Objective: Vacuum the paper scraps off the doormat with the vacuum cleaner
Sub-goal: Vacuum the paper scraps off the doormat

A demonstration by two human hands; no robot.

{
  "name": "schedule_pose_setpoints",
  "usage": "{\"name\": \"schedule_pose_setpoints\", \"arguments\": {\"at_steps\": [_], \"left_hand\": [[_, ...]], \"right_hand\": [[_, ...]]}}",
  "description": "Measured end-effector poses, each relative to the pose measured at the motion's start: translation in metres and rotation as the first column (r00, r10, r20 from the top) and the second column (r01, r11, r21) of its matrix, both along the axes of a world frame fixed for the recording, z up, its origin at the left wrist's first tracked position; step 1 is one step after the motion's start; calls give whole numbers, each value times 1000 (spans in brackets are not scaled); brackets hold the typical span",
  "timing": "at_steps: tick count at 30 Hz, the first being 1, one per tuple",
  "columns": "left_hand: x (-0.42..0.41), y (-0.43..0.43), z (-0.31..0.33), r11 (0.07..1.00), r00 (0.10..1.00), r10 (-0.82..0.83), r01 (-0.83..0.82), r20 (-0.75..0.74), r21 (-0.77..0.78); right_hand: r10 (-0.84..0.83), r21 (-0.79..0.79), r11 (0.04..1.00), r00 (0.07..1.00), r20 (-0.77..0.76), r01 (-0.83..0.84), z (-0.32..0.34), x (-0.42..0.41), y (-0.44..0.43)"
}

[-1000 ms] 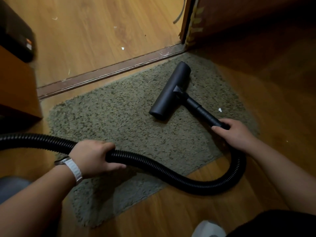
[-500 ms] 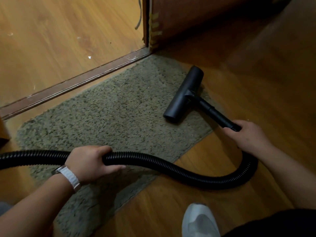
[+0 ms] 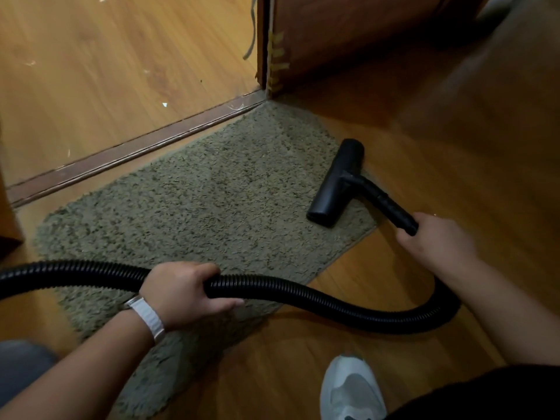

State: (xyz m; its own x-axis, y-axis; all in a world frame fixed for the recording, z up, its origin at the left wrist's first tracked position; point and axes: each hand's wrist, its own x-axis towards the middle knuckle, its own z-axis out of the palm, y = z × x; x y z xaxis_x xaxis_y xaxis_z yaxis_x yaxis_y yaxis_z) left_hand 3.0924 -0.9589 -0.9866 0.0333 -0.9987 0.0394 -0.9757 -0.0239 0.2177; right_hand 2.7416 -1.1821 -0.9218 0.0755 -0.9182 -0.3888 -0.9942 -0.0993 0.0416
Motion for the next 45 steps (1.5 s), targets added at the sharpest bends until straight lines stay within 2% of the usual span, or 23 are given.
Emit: {"name": "schedule_pose_setpoints", "arguments": {"at_steps": [4, 9, 12, 15, 20, 25, 29, 34, 38, 41, 43, 45], "left_hand": [[-1, -1, -3, 1000, 1000, 5, -5, 0, -7], [2, 2, -3, 1000, 1000, -26, 26, 3, 10], [2, 2, 0, 999, 999, -36, 36, 9, 12], [1, 3, -1, 999, 999, -37, 37, 12, 8], [-3, 3, -3, 1000, 1000, -4, 4, -2, -11], [-3, 0, 1, 1000, 1000, 19, -20, -15, -24], [3, 1, -1, 1000, 1000, 0, 0, -11, -21], [11, 7, 0, 1000, 1000, 4, -4, 12, -20], [20, 20, 4, 999, 998, 30, -31, 57, 16], [30, 32, 7, 999, 996, 11, -15, 85, 46], [38, 41, 7, 998, 995, -25, 18, 102, 66], [47, 52, 5, 994, 990, -84, 75, 111, 82]], "right_hand": [[89, -57, 994, 996, -6, -89, -6, 13, 1], [257, 36, 966, 966, 31, -258, -10, 42, 3], [278, 18, 960, 960, 31, -278, -11, 43, 5], [196, -18, 981, 979, 50, -195, -10, 23, 7], [-62, -46, 996, 979, 194, 72, -9, -21, 6], [-79, -21, 996, 973, 218, 85, -13, -16, -4], [79, 6, 997, 981, 175, -81, -22, 27, -14], [310, -10, 950, 942, 131, -311, -27, 101, -26], [477, -18, 879, 874, 96, -477, -27, 150, -17], [588, 17, 803, 797, 138, -595, -28, 173, 1], [633, 24, 764, 756, 167, -645, -30, 181, 16], [618, 48, 770, 764, 186, -636, -30, 184, 30]]}}
